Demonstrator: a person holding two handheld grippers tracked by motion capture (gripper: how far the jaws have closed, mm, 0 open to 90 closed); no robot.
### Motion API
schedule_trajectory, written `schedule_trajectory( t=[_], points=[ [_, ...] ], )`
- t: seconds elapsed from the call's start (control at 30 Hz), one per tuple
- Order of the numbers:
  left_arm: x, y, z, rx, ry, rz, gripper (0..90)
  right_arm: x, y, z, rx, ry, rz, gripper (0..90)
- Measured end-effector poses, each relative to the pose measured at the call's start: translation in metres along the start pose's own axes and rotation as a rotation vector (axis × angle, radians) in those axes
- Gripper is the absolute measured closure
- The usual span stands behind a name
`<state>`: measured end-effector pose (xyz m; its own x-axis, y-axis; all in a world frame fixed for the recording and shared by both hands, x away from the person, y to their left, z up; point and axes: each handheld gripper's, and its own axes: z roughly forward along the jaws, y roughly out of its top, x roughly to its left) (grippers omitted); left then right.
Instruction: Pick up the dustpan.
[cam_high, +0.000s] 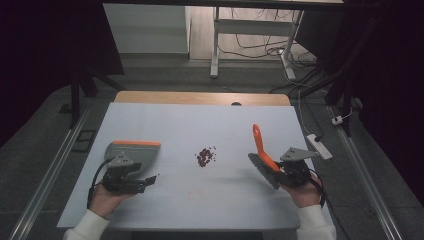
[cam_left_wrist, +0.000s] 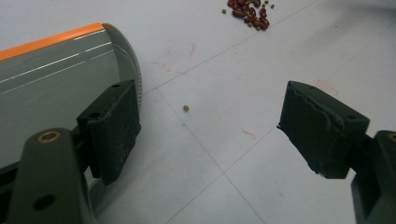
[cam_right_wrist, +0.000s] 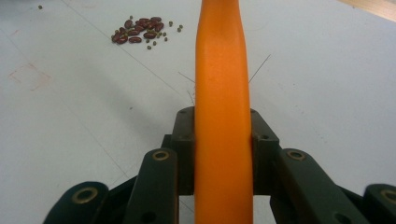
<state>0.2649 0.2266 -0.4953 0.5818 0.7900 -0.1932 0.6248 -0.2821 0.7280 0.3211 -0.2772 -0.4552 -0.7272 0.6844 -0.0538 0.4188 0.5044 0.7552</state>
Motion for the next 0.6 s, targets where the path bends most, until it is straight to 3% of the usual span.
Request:
schedule_trajectory(
  t=[0.27, 0.6],
  points=[
    [-0.0008, 0.0011, -0.0001, 0.006, 0.007, -0.002, 21.3, 0.0020, 0.0013, -0.0039, -0.027, -0.014, 0.003, 69.2],
    [-0.0053, 0.0054, -0.0032, -0.001, 0.026, 0.016, 21.8, 0.0019, 0.0007, -0.0031, -0.021, -0.008, 0.003, 69.2]
  ],
)
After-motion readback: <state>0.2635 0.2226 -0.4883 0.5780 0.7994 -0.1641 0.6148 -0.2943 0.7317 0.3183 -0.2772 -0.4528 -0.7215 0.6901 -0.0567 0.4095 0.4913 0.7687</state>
